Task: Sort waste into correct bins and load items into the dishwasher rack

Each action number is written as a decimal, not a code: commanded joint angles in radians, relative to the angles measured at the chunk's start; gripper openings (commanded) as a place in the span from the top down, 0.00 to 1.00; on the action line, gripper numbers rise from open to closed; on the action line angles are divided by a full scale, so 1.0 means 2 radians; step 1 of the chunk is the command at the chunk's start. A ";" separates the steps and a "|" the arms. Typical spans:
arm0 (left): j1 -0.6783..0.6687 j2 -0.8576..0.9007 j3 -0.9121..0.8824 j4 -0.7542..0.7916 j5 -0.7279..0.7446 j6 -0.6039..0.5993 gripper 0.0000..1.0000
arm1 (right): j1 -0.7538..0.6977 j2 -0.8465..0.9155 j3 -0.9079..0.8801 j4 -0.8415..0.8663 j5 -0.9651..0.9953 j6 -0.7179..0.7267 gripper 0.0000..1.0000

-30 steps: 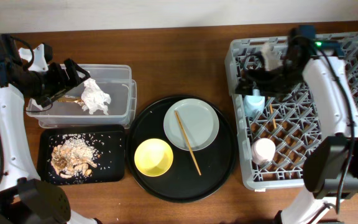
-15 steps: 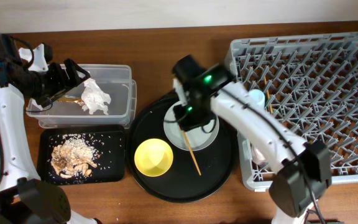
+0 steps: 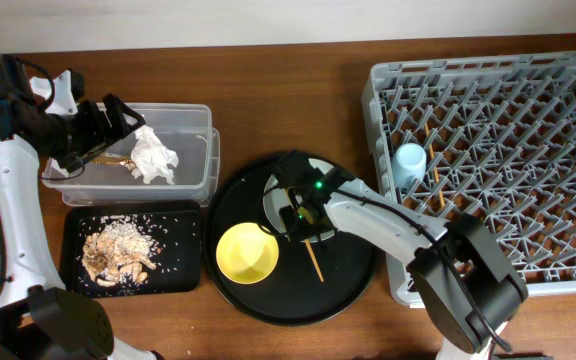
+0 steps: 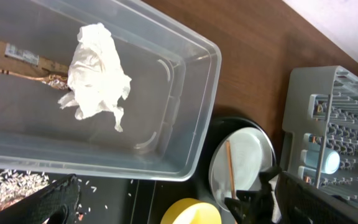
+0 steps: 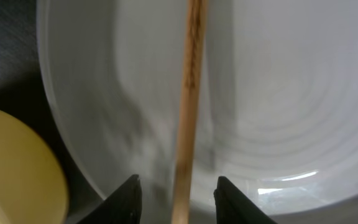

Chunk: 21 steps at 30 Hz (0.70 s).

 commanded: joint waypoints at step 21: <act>0.003 0.000 0.002 0.000 0.002 -0.001 0.01 | -0.257 -0.052 0.189 -0.138 0.010 -0.305 0.96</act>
